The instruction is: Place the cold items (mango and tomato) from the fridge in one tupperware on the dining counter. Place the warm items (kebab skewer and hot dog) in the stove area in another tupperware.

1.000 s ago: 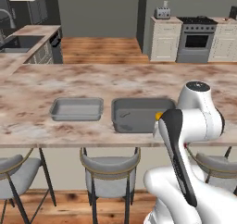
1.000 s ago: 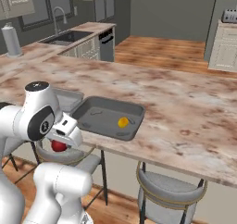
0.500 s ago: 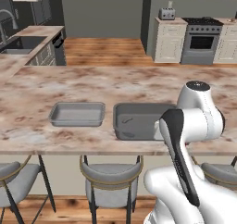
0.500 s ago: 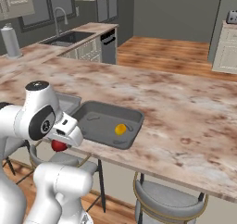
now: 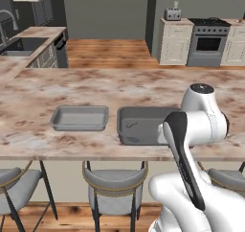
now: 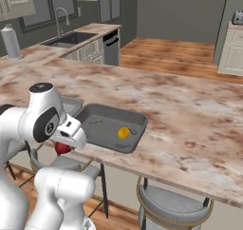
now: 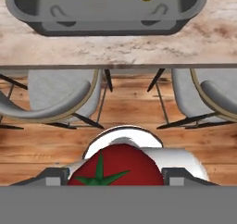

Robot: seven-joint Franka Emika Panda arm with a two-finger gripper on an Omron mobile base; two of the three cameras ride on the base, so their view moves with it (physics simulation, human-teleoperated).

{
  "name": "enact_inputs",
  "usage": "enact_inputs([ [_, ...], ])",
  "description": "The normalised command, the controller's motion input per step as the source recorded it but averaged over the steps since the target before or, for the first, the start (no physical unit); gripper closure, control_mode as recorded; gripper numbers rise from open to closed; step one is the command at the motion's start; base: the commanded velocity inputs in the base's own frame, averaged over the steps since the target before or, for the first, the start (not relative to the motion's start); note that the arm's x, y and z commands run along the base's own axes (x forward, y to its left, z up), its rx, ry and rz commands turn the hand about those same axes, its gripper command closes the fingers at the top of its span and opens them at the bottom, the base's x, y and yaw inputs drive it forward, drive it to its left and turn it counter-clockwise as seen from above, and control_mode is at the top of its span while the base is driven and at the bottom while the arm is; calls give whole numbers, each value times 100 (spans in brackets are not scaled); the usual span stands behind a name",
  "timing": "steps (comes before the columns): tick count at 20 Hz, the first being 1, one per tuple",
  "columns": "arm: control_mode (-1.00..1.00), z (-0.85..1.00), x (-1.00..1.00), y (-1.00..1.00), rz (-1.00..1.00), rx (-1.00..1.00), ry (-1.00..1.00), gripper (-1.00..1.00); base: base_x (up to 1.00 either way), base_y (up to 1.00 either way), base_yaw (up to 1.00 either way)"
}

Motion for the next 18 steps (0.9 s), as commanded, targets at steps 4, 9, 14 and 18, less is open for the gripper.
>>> enact_inputs([
  [4,-100,46,98,16,0,-11,14,100,0,0,0],
  [9,-100,45,100,-9,-3,-3,32,100,0,0,0],
  [14,-100,-16,100,-31,-5,0,19,100,0,0,0],
  [18,-100,-48,100,-22,-3,1,0,100,0,0,0],
])
